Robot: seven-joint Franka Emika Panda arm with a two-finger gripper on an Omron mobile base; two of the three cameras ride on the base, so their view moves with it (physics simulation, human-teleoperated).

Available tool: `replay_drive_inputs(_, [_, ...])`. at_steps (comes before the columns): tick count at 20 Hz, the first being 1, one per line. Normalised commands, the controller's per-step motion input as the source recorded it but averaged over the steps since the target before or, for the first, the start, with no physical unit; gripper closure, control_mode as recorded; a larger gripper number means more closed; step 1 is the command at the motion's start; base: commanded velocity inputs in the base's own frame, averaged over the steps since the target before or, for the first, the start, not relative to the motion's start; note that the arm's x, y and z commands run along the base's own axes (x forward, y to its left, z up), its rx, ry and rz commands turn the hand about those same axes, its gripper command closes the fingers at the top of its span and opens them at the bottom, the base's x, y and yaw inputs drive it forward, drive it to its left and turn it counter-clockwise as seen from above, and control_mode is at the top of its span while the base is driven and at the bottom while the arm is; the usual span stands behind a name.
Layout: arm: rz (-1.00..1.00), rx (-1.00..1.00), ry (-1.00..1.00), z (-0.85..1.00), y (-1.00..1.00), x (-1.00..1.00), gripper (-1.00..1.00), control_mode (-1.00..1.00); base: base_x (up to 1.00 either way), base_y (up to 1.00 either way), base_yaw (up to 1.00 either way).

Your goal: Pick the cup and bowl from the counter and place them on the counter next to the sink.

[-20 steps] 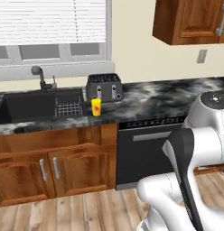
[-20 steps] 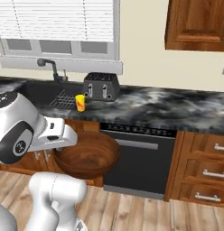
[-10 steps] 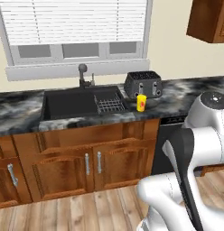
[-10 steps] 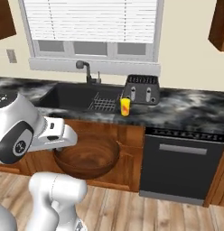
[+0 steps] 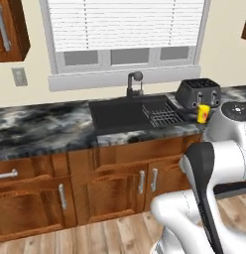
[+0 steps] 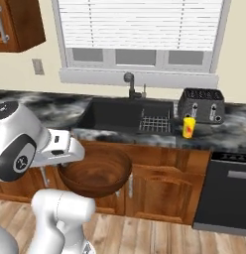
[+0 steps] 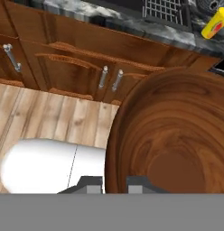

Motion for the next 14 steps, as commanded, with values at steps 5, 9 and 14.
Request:
replay_drive_inputs(5, [0.00,0.00,0.00,0.00,0.00,0.00,1.00,1.00,0.96,1.00,-0.19])
replay_drive_inputs(9, [0.00,0.00,0.00,0.00,0.00,0.00,1.00,1.00,1.00,1.00,-0.23])
replay_drive_inputs(14, [0.00,0.00,0.00,0.00,0.00,0.00,1.00,1.00,1.00,1.00,-0.24])
